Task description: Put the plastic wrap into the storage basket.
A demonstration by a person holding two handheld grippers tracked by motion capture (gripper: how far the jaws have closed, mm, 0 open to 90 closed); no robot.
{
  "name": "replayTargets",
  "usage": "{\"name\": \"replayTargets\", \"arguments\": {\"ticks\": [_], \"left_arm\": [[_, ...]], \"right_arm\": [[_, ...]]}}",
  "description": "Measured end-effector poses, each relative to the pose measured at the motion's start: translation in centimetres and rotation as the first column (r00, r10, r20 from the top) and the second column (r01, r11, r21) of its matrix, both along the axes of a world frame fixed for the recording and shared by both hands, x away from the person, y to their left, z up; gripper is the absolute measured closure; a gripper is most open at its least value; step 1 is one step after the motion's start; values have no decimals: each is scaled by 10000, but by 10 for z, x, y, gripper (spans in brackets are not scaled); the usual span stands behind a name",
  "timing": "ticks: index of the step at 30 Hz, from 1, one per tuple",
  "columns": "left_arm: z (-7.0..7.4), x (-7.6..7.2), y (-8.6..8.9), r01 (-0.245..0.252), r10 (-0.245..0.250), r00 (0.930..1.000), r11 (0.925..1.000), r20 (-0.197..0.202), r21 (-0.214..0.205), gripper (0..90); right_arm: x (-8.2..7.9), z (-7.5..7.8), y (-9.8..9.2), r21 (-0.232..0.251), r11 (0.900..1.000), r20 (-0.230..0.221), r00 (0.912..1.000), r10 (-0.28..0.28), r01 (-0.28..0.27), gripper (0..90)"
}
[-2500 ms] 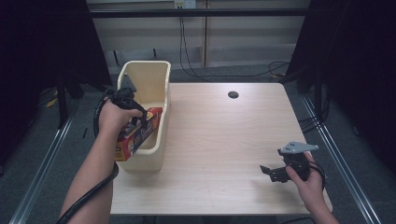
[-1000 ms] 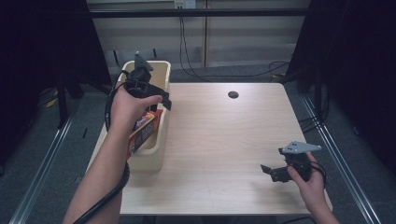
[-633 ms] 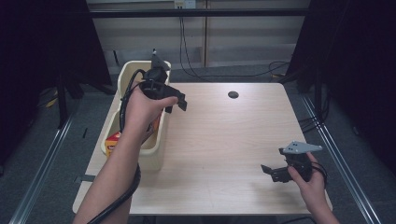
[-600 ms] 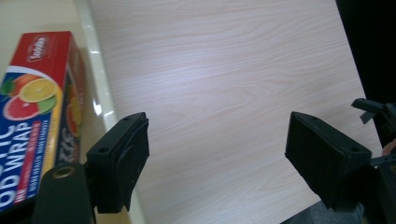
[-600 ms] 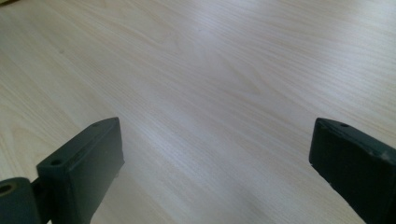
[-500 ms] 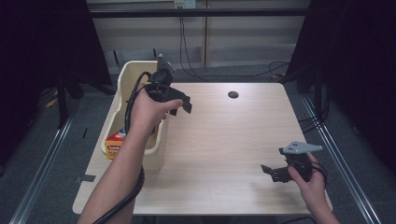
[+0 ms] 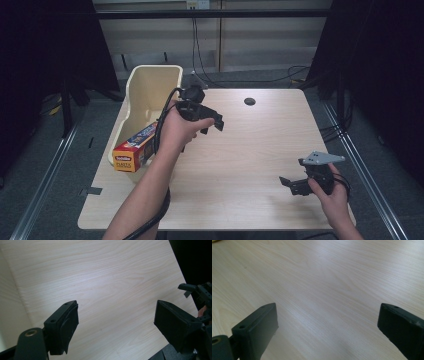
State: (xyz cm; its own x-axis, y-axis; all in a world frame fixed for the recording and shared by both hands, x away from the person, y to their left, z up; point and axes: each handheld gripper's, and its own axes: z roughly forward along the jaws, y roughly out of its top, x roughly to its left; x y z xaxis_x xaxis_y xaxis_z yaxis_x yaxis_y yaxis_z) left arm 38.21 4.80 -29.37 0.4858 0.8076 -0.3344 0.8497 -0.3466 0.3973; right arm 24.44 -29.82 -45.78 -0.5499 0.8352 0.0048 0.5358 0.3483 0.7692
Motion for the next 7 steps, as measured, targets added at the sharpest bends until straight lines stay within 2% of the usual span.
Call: {"name": "replayTargets", "arguments": {"ticks": [5, 7], "left_arm": [[-7, -1, -7, 243, -243, 9997, 9997, 54, -55, 188], [-9, -1, -8, 174, -173, 9998, 9998, 40, -110, 187]], "right_arm": [[0, -1, 0, -11, 10000, -77, 10000, 57, -57, 28], [0, -2, 1, -46, 10000, -62, 10000, 44, -44, 28]]}}
